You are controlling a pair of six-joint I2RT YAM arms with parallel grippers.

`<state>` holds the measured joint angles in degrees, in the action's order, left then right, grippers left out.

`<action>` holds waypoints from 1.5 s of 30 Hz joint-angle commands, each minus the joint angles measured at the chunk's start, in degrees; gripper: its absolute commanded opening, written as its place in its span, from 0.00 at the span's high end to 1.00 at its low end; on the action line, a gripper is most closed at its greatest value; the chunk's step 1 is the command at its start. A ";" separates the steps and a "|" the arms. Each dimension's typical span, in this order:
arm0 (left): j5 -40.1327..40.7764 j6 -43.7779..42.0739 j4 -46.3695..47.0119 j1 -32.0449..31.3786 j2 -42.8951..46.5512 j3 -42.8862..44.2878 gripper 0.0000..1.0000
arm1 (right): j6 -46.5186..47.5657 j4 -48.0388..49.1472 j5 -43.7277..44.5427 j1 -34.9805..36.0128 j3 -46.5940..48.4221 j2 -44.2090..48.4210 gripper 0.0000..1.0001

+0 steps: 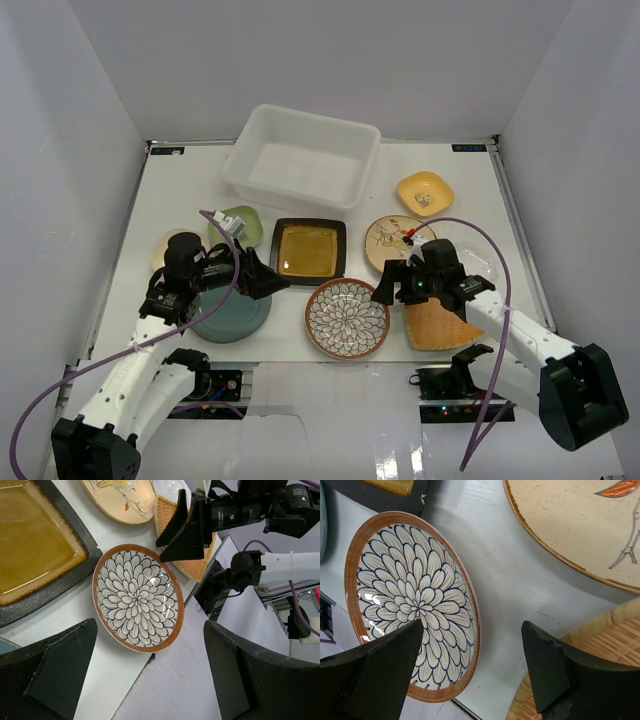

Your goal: Place the plates into the plastic bin on the countertop

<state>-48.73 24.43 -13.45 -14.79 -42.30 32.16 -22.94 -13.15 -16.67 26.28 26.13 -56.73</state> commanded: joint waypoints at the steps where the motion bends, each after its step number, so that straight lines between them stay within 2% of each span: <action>1: -0.93 -1.49 1.24 -0.59 1.08 -0.08 0.02 | 3.16 4.60 -4.92 0.26 2.70 -4.25 0.15; 7: 0.83 -1.66 0.53 -1.12 1.96 -0.17 0.02 | 0.97 11.47 -10.49 0.26 0.59 -11.73 0.33; 9: 2.05 -1.57 0.10 -1.03 2.22 -0.08 0.02 | 0.44 12.53 -10.58 0.35 -0.38 -12.70 0.44; 10: 3.10 -1.66 -0.34 -1.12 2.40 0.00 0.02 | 0.18 14.27 -11.10 0.35 -0.73 -12.88 0.52; 11: 4.16 -1.84 -0.87 -1.03 2.40 0.44 0.02 | 0.00 14.72 -11.28 0.35 -1.25 -12.71 0.71; 13: 6.62 -1.93 -1.84 -1.12 3.01 0.71 0.02 | -0.26 14.38 -11.55 0.35 -1.17 -11.74 0.88; 14: 7.33 -1.84 -2.01 -1.12 3.28 0.80 0.02 | -0.26 13.68 -11.29 0.26 -0.47 -9.56 0.92; 17: 10.31 -2.10 -2.63 -1.38 4.42 1.50 0.02 | -0.79 8.15 -11.28 0.35 2.59 -1.94 0.92; 20: 18.20 -3.07 -3.77 -2.44 6.09 2.73 0.02 | -4.12 4.54 -14.61 0.26 7.34 5.11 0.92; 22: 25.48 -3.24 -5.26 -2.79 6.62 3.60 0.02 | -7.97 4.18 -16.11 0.26 14.10 6.80 0.92; 24: 28.59 -3.24 -6.93 -3.23 6.88 4.05 0.02 | -9.84 4.36 -15.42 0.26 19.28 6.81 0.92; 25: 31.21 -3.16 -7.46 -3.58 7.15 4.05 0.02 | -10.54 4.44 -13.76 0.26 24.88 6.11 0.92; 28: 35.71 -1.93 -9.83 -5.25 8.81 4.31 0.02 | -10.99 5.94 -9.29 0.09 35.43 0.41 0.92; 31: 39.58 -0.70 -11.33 -6.13 10.40 4.23 0.02 | -9.93 8.92 -6.72 -0.70 44.40 -10.63 0.92; 33: 41.51 -0.17 -11.94 -6.92 11.45 4.22 0.02 | -11.07 14.43 -7.06 -1.49 50.82 -18.19 0.92; 36: 41.87 -0.25 -12.04 -7.89 11.46 4.31 0.02 | -11.86 16.91 -5.93 -1.67 58.04 -25.42 0.92; 41: 42.58 -0.26 -12.04 -9.73 11.28 4.40 0.02 | -13.01 17.81 0.83 -1.67 73.67 -41.31 0.92; 45: 42.05 0.18 -12.04 -11.31 10.93 4.05 0.02 | -12.83 17.98 6.63 -1.67 80.20 -49.87 0.92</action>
<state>-7.60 24.08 -25.08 -25.10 -31.31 34.59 -32.53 -4.05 -14.61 24.84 98.94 -105.69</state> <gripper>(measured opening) 0.978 0.099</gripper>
